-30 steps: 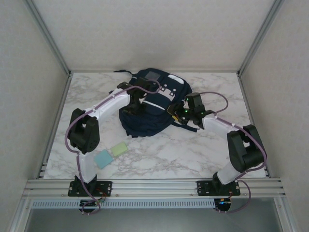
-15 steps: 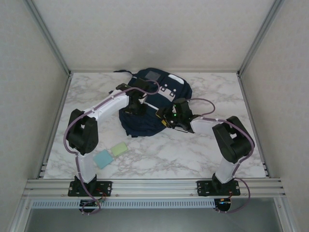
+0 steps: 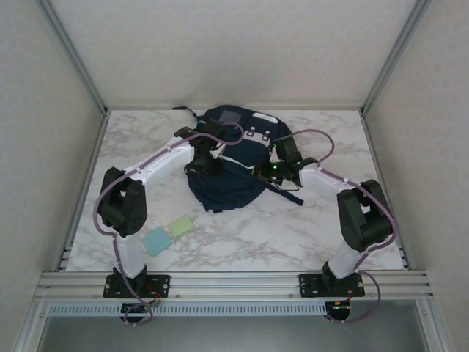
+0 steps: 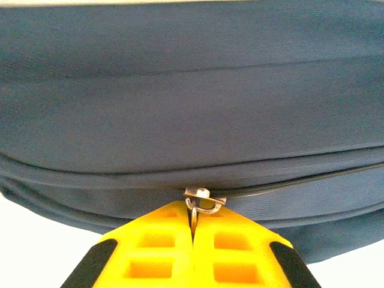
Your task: Pack books, pencil case, and school supplies into a backpack
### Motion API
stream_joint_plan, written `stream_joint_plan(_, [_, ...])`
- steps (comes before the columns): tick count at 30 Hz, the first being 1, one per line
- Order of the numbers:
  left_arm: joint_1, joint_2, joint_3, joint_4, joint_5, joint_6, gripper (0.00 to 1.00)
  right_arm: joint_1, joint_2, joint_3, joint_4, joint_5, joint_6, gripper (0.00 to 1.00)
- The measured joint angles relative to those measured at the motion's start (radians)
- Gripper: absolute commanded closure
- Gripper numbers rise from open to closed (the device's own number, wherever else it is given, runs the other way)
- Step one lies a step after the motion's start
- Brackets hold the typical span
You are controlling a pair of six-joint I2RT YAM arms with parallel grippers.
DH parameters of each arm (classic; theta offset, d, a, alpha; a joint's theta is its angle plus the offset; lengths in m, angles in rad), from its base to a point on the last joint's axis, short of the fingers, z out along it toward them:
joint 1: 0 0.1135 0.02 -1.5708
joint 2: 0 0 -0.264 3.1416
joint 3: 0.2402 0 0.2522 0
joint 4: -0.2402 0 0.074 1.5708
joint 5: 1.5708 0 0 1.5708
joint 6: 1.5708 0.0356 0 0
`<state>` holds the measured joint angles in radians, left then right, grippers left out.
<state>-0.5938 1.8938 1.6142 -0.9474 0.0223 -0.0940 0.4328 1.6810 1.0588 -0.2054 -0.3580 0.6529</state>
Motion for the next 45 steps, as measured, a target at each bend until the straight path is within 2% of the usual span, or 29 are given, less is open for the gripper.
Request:
stream_joint_plan(5, [0.000,-0.029,-0.013,-0.025,0.000,0.042,1.00,-0.109,0.000,0.084,-0.242,-0.026,-0.309,1.00])
stream_joint_plan(8, [-0.005,-0.041,-0.028,-0.026,0.002,0.066,1.00,-0.137,0.007,0.161,-0.392,-0.029,-0.483,1.00])
stream_joint_plan(12, [-0.013,-0.043,-0.060,-0.013,-0.034,0.102,1.00,-0.145,0.060,0.284,-0.539,-0.029,-0.620,1.00])
stream_joint_plan(16, [-0.014,-0.042,-0.093,0.037,-0.108,0.147,1.00,-0.145,0.085,0.326,-0.592,-0.029,-0.711,1.00])
stream_joint_plan(22, [-0.014,0.000,-0.119,0.111,-0.188,0.281,0.96,-0.144,0.085,0.326,-0.585,-0.028,-0.782,1.00])
stream_joint_plan(27, [0.012,0.031,-0.120,0.162,-0.187,0.395,0.93,-0.142,0.085,0.325,-0.576,-0.020,-0.810,1.00])
stream_joint_plan(33, [0.034,0.029,-0.141,0.248,-0.226,0.477,0.75,-0.138,0.085,0.325,-0.561,-0.002,-0.818,1.00])
stream_joint_plan(36, [0.044,0.021,-0.145,0.280,-0.332,0.496,0.72,-0.141,0.085,0.326,-0.570,0.028,-0.826,1.00])
stream_joint_plan(39, [0.107,0.009,-0.146,0.318,-0.446,0.512,0.65,-0.160,0.085,0.325,-0.600,0.071,-0.845,1.00])
stream_joint_plan(41, [0.142,-0.001,-0.146,0.325,-0.495,0.504,0.64,-0.167,0.084,0.325,-0.611,0.091,-0.853,1.00])
stream_joint_plan(44, [0.147,-0.010,-0.140,0.316,-0.531,0.468,0.63,-0.159,0.078,0.326,-0.610,0.108,-0.855,1.00])
stream_joint_plan(45, [0.142,-0.011,-0.137,0.312,-0.534,0.458,0.62,-0.155,0.074,0.326,-0.609,0.114,-0.853,0.94])
